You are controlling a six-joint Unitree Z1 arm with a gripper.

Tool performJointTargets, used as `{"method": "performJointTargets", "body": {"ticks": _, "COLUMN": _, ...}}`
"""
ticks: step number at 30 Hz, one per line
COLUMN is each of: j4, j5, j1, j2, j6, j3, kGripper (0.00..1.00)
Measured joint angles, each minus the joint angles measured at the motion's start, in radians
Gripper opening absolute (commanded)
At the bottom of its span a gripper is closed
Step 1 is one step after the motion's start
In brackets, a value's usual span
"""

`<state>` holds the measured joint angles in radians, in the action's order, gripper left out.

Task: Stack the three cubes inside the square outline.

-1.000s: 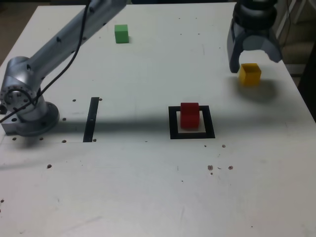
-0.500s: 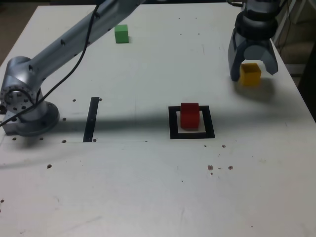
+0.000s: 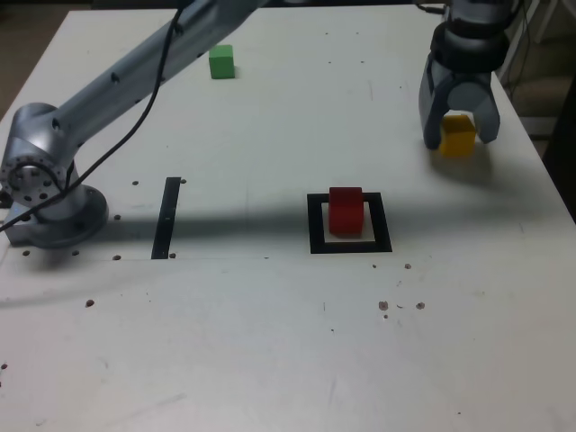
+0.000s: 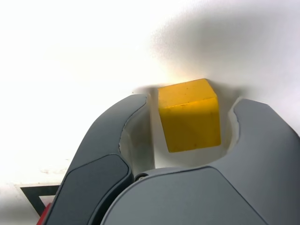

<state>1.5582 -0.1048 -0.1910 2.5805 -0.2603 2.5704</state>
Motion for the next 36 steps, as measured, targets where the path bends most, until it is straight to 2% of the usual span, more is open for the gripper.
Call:
{"method": "performJointTargets", "body": {"ticks": 10, "j4": -0.003, "j5": 0.003, "j1": 0.0, "j2": 0.006, "j6": 0.0, "j3": -0.003, "kGripper": 0.52}}
{"method": "performJointTargets", "body": {"ticks": 20, "j4": 0.01, "j5": -0.001, "j1": 0.003, "j2": -0.005, "j6": 0.0, "j3": -0.003, "kGripper": 0.4}}
{"method": "performJointTargets", "body": {"ticks": 27, "j4": 0.036, "j5": -0.029, "j1": 0.042, "j2": -0.14, "j6": 0.004, "j3": -0.09, "kGripper": 0.4}}
{"method": "performJointTargets", "body": {"ticks": 36, "j4": 0.037, "j5": -0.01, "j1": 0.119, "j2": -0.355, "j6": 0.124, "j3": -0.355, "kGripper": 0.4}}
